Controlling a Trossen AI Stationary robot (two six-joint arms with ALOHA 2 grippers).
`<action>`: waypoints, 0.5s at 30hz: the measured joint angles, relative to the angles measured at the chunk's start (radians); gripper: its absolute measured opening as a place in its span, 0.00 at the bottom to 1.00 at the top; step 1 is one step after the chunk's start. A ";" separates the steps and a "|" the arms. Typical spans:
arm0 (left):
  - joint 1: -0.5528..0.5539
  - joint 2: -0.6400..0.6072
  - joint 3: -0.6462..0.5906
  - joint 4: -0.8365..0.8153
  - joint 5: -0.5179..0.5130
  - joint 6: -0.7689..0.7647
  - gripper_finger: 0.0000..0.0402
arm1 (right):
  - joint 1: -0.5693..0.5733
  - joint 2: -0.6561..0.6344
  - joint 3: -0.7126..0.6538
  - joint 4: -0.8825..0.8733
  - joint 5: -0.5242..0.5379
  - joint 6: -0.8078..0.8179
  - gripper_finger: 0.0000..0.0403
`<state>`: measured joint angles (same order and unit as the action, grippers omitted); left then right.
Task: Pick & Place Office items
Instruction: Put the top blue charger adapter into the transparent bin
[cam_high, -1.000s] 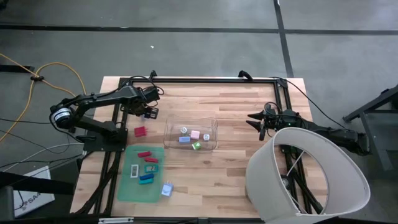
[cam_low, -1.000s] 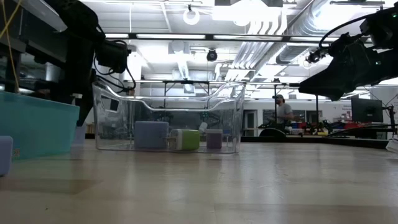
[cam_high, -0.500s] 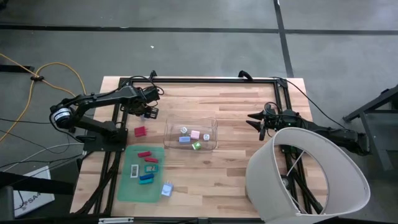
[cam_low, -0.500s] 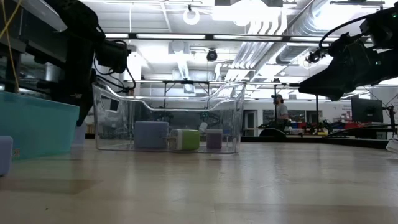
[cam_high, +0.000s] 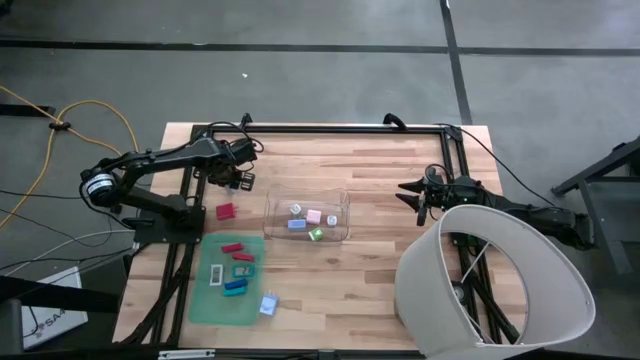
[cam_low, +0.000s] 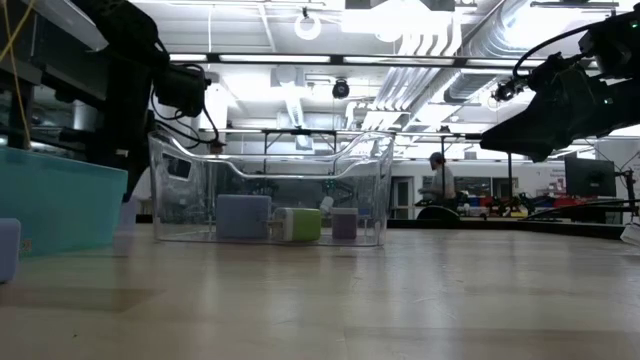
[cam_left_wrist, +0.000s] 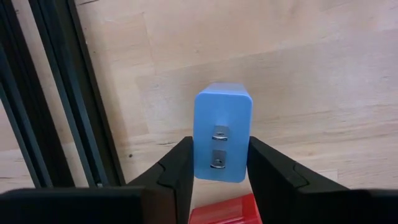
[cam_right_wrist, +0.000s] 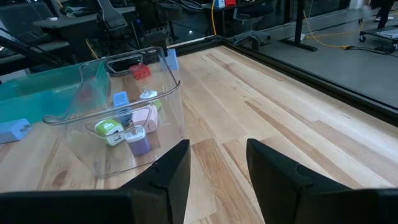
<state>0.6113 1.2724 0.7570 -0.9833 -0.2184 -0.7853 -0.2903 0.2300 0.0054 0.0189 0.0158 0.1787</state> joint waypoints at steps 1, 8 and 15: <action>0.000 0.000 0.000 0.000 0.000 0.000 0.30 | 0.000 0.000 0.000 0.000 0.000 0.000 0.36; 0.001 -0.008 0.000 -0.013 -0.021 0.007 0.30 | 0.000 0.000 0.000 0.000 0.000 0.000 0.36; 0.038 -0.090 0.010 -0.021 -0.023 0.060 0.29 | 0.000 0.000 0.000 0.000 0.000 0.000 0.36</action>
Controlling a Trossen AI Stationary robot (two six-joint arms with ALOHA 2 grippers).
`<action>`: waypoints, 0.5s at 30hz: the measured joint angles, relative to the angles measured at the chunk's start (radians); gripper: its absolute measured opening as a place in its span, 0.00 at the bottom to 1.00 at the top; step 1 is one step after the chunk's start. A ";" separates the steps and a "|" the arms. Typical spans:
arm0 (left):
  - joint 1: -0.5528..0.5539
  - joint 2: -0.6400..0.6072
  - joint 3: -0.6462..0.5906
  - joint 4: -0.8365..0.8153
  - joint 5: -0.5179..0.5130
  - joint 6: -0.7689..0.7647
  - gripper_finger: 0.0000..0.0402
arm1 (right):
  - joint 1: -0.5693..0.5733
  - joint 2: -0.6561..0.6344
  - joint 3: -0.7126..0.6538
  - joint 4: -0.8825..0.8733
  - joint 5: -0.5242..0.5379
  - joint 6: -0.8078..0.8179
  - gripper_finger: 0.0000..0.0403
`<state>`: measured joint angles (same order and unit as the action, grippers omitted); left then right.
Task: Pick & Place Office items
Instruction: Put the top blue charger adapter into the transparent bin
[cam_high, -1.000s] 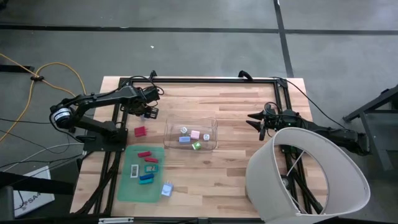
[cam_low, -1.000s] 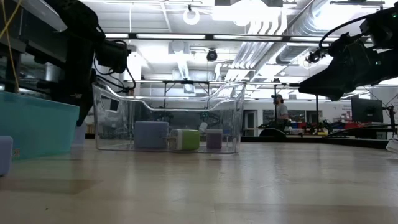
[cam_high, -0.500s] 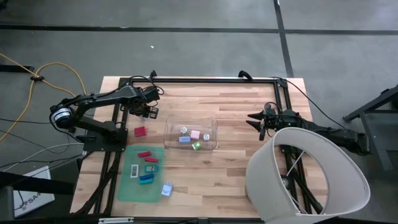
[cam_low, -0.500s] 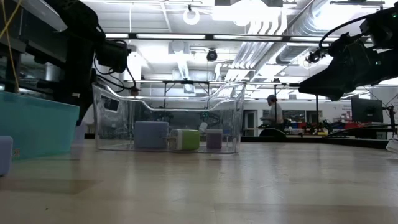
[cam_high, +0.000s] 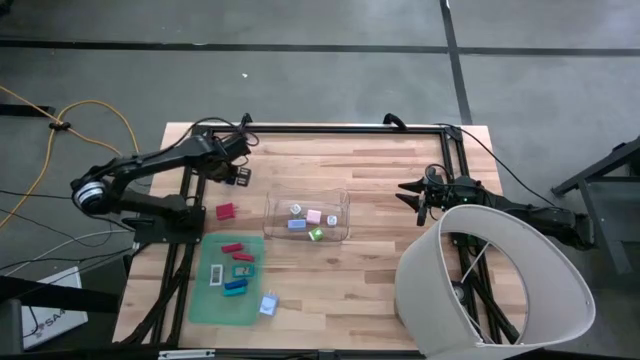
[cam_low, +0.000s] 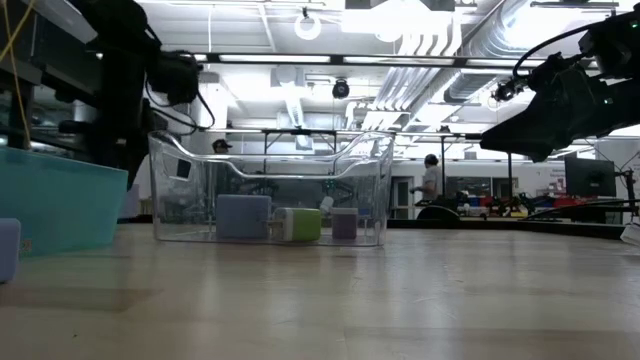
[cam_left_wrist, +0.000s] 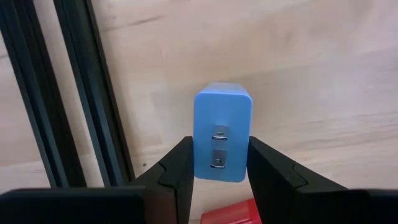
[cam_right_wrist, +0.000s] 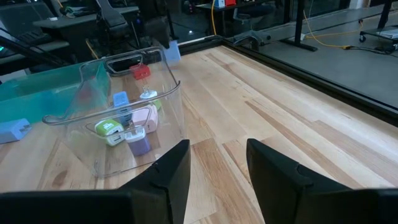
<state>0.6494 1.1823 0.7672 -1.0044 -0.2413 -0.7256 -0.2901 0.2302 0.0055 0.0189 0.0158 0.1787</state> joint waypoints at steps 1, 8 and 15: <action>0.005 -0.016 0.003 -0.002 0.000 0.011 0.29 | 0.000 0.000 0.000 0.000 0.000 0.000 0.36; 0.016 -0.118 0.053 0.000 0.029 0.071 0.29 | 0.000 0.000 0.000 0.000 0.000 0.000 0.36; 0.004 -0.141 0.109 0.007 0.066 0.127 0.29 | 0.000 0.000 0.000 0.000 0.000 0.000 0.36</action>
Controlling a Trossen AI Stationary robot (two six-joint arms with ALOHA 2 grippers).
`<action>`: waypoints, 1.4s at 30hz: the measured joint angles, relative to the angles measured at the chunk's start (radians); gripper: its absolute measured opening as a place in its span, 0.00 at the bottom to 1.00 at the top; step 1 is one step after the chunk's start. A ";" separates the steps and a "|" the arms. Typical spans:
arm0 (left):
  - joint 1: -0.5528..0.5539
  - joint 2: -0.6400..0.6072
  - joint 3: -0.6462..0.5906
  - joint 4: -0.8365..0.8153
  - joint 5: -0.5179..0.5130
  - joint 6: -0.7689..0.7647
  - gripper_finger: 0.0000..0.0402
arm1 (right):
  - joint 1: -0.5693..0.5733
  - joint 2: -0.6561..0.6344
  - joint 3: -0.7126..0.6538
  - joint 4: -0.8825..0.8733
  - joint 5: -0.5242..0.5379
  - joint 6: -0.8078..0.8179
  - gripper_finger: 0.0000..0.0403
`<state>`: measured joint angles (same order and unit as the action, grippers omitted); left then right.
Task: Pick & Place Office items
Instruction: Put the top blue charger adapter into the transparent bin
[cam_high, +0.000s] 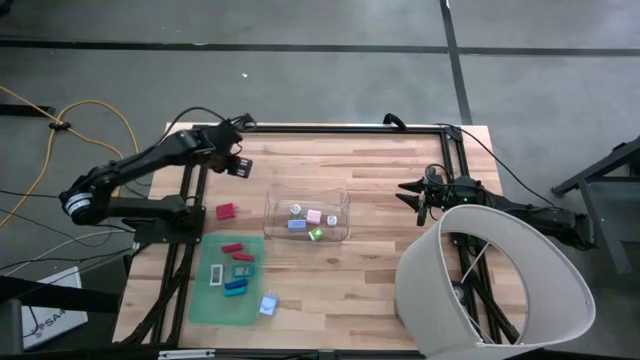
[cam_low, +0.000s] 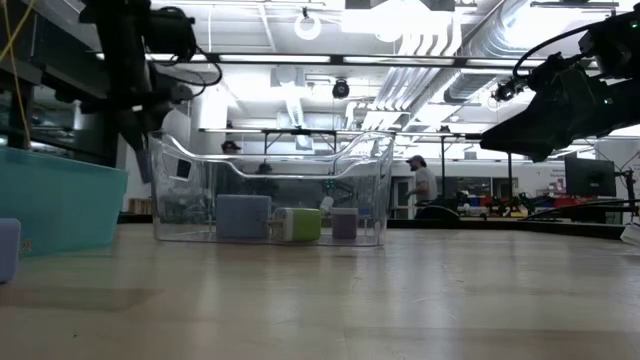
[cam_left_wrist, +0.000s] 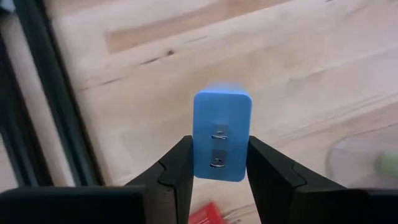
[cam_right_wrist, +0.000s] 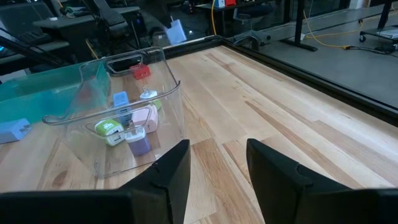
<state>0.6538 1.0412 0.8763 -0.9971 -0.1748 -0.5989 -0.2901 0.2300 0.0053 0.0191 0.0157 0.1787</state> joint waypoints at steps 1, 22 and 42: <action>-0.005 0.000 0.009 0.004 0.001 0.001 0.29 | 0.000 0.000 0.000 0.000 0.000 0.000 0.36; -0.280 0.002 0.113 0.130 0.122 0.000 0.29 | 0.000 0.000 0.000 0.000 0.000 0.000 0.36; -0.491 0.172 0.249 0.206 0.196 -0.037 0.30 | 0.000 0.000 0.000 0.004 0.001 0.000 0.36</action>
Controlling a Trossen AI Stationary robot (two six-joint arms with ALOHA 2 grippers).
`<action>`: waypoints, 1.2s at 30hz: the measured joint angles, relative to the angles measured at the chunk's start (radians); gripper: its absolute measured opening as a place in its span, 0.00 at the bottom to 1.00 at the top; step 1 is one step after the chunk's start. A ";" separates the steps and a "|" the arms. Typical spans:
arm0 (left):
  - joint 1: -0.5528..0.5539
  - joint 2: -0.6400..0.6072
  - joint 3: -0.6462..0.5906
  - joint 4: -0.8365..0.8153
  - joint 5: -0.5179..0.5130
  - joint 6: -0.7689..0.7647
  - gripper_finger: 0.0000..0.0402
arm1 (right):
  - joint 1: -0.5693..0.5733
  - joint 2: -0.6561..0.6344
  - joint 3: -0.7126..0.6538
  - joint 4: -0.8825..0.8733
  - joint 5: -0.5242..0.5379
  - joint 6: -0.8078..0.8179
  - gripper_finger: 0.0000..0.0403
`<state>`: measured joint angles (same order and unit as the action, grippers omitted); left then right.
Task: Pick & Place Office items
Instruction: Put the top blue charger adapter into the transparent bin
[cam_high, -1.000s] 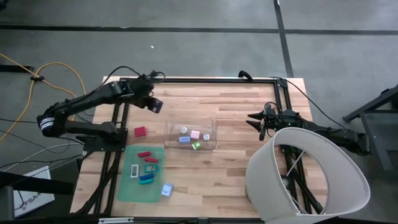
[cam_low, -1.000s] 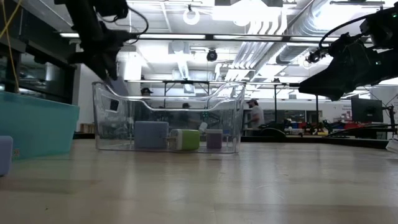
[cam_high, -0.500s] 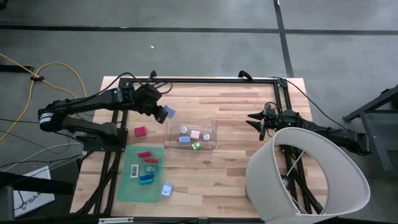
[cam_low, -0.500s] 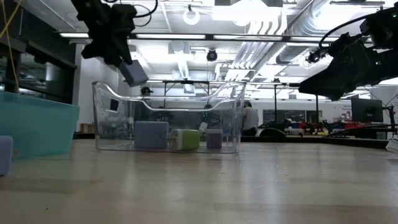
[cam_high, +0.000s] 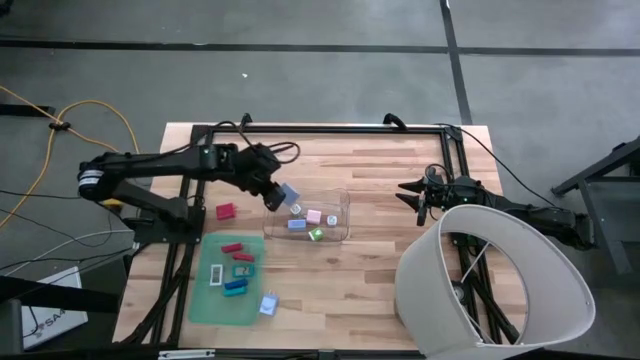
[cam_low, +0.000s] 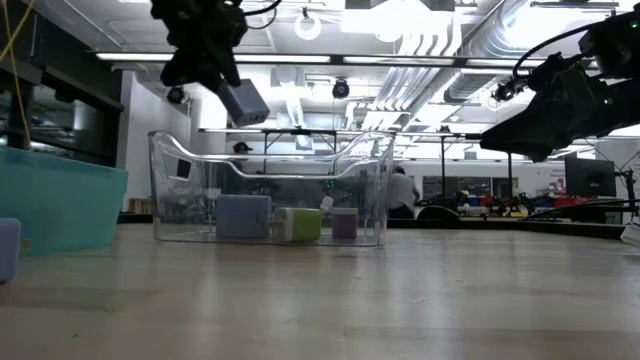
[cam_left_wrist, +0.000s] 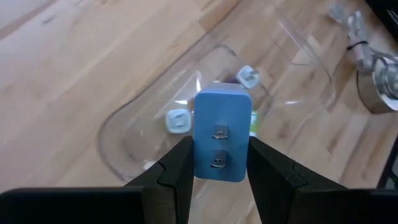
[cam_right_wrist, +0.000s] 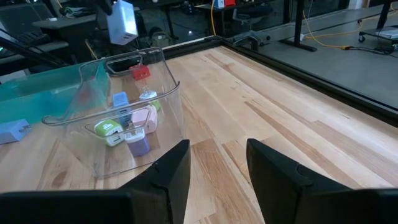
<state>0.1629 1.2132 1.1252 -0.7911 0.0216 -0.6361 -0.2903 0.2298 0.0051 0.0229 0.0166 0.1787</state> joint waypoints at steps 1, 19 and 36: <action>-0.010 0.013 0.012 -0.002 0.000 0.000 0.30 | 0.000 0.000 0.000 0.000 0.000 0.000 0.36; -0.069 0.279 0.078 -0.018 -0.004 0.040 0.30 | 0.000 0.000 0.000 0.003 0.000 0.000 0.36; -0.060 0.423 0.078 0.154 -0.145 0.222 0.30 | 0.000 0.000 0.000 0.003 0.000 0.000 0.36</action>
<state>0.1029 1.6359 1.2034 -0.6371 -0.1232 -0.4137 -0.2902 0.2301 0.0051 0.0261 0.0165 0.1787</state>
